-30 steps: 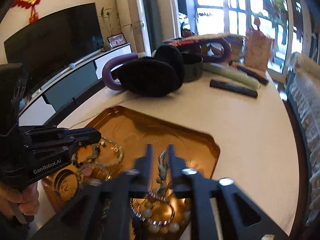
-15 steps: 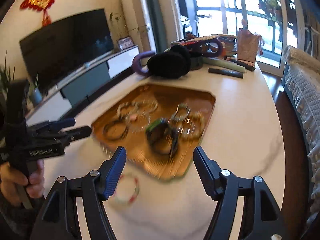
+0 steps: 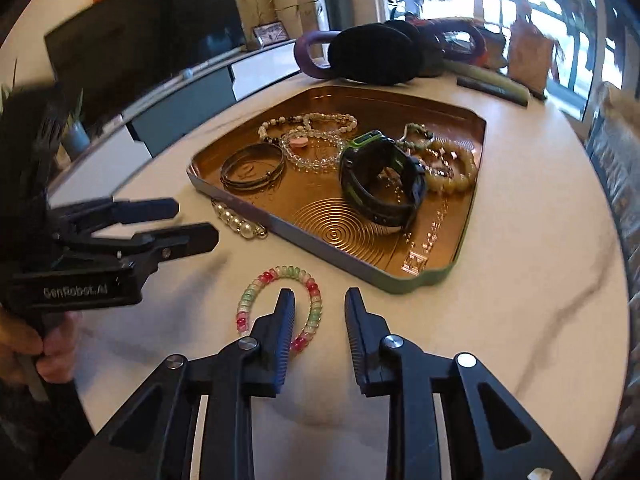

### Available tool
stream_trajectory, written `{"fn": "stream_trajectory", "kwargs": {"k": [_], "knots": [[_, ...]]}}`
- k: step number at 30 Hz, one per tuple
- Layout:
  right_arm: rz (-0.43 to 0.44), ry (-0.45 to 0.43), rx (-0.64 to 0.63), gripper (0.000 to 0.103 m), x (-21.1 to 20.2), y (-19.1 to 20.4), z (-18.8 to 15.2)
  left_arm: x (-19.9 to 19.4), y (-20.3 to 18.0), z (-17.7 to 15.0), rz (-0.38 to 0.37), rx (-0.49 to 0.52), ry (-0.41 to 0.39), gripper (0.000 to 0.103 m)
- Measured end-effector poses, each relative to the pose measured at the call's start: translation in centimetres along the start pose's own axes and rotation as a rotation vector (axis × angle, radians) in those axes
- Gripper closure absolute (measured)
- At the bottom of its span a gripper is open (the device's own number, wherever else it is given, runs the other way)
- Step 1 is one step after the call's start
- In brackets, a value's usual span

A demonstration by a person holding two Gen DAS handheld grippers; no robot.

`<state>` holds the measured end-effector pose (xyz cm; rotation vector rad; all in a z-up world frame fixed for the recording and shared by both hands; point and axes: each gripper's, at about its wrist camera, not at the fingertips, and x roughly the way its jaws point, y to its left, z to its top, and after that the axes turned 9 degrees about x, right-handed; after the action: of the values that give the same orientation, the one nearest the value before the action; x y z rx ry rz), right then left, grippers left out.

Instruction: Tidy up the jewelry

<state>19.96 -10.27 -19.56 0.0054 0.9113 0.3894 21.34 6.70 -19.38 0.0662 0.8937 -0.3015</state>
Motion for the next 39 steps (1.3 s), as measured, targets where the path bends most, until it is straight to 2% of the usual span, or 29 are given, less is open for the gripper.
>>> {"fn": "stream_trajectory", "kwargs": {"k": [1, 4, 8, 9, 11, 13, 14, 16, 21, 24, 28, 31, 34, 36, 38, 39], "knots": [[-0.010, 0.000, 0.000, 0.097, 0.1, 0.0, 0.1, 0.3, 0.2, 0.2, -0.014, -0.014, 0.006, 0.032], [0.005, -0.002, 0.030, 0.097, -0.2, -0.8, 0.1, 1.0, 0.4, 1.0, -0.009, -0.024, 0.009, 0.033], [-0.005, -0.014, 0.056, 0.097, -0.9, -1.9, -0.3, 1.5, 0.1, 1.6, 0.006, -0.008, 0.005, 0.044], [0.004, -0.010, 0.069, 0.097, -1.0, -2.2, -0.5, 1.5, 0.1, 1.6, 0.003, -0.009, 0.004, 0.049], [0.026, -0.004, 0.090, 0.097, -1.2, -2.6, -0.7, 1.3, 0.2, 1.6, -0.014, -0.004, -0.005, 0.069], [0.032, -0.006, 0.102, 0.097, -1.5, -2.7, -1.0, 0.9, 0.2, 1.3, -0.012, 0.012, -0.001, 0.075], [0.032, -0.006, 0.103, 0.097, -1.5, -2.8, -1.1, 0.6, 0.2, 1.1, -0.009, 0.022, 0.003, 0.088], [0.030, -0.008, 0.104, 0.097, -1.6, -2.6, -1.3, 0.5, 0.2, 0.2, 0.021, 0.037, 0.059, 0.100], [0.039, -0.021, 0.101, 0.097, -2.3, -2.3, -1.7, 0.0, 0.5, -2.2, 0.001, 0.009, 0.054, 0.100], [0.048, -0.024, 0.108, 0.097, -2.5, -2.3, -1.7, 0.2, 0.8, -1.7, -0.061, -0.057, 0.039, 0.094], [0.050, -0.025, 0.128, 0.097, -2.5, -2.8, -1.8, 2.2, 0.1, -0.2, -0.036, -0.075, 0.024, 0.064], [0.057, -0.025, 0.142, 0.097, -2.6, -3.2, -2.0, 4.2, -0.4, 0.1, -0.041, -0.087, 0.052, 0.063], [0.056, -0.028, 0.143, 0.097, -2.7, -3.4, -1.9, 4.7, -0.9, -0.2, -0.012, -0.063, 0.027, 0.064], [0.058, -0.026, 0.137, 0.097, -2.6, -3.2, -1.7, 4.7, -1.0, -0.5, 0.002, -0.046, 0.021, 0.070], [0.058, -0.021, 0.125, 0.097, -2.4, -3.0, -1.7, 4.3, -0.5, -0.7, 0.005, -0.044, 0.026, 0.087], [0.053, -0.015, 0.115, 0.097, -2.3, -2.8, -1.7, 3.8, -0.1, -0.7, 0.005, -0.050, 0.032, 0.091]]}}
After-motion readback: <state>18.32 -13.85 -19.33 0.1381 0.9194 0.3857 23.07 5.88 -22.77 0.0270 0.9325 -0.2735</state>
